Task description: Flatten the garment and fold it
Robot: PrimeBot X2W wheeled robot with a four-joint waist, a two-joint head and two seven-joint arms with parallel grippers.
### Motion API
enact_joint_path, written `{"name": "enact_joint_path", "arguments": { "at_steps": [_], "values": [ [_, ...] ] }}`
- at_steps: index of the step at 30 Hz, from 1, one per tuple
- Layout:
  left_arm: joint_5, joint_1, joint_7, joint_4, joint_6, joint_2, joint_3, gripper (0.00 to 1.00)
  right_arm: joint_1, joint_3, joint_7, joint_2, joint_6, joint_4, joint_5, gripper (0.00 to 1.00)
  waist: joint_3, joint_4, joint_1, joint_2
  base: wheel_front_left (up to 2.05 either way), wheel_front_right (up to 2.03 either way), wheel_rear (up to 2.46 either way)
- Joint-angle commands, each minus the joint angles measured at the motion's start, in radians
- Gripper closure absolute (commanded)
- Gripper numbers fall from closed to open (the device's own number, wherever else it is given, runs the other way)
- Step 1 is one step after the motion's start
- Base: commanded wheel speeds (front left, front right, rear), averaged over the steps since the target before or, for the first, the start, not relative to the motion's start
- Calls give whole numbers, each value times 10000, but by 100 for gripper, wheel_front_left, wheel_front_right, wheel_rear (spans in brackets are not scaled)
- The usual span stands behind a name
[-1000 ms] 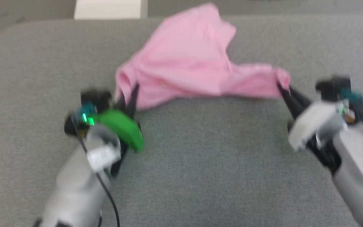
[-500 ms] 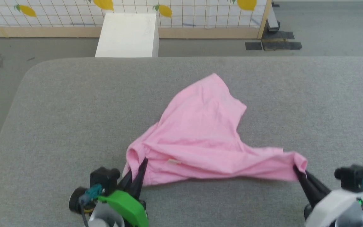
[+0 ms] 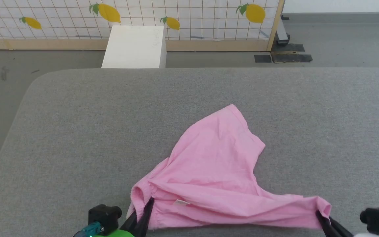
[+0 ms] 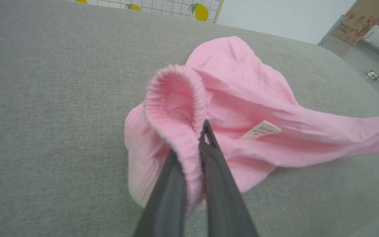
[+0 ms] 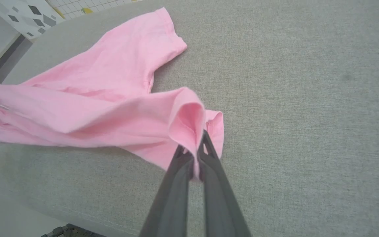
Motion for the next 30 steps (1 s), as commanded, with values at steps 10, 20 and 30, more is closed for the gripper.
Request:
{"name": "enact_joint_path", "arguments": {
  "at_steps": [10, 20, 30],
  "values": [
    [-376, -573, -268, 65, -10, -464, 339, 100, -3875, 942, -139, -930, -15, 1845, 136, 100, 756, 583, 1, 74, 0, 0, 0],
    [-585, -1434, -995, 768, -286, -1008, 650, 100, -7886, 2475, -160, -1714, -15, 4750, 822, 100, 1458, 1476, 1, 74, 0, 0, 0],
    [-771, -2926, -1045, 2619, -793, -1545, 626, 100, -10521, 4108, -691, -1784, -15, 7915, 1362, 100, 2213, 1817, 1, 74, 0, 0, 0]
  ]
}}
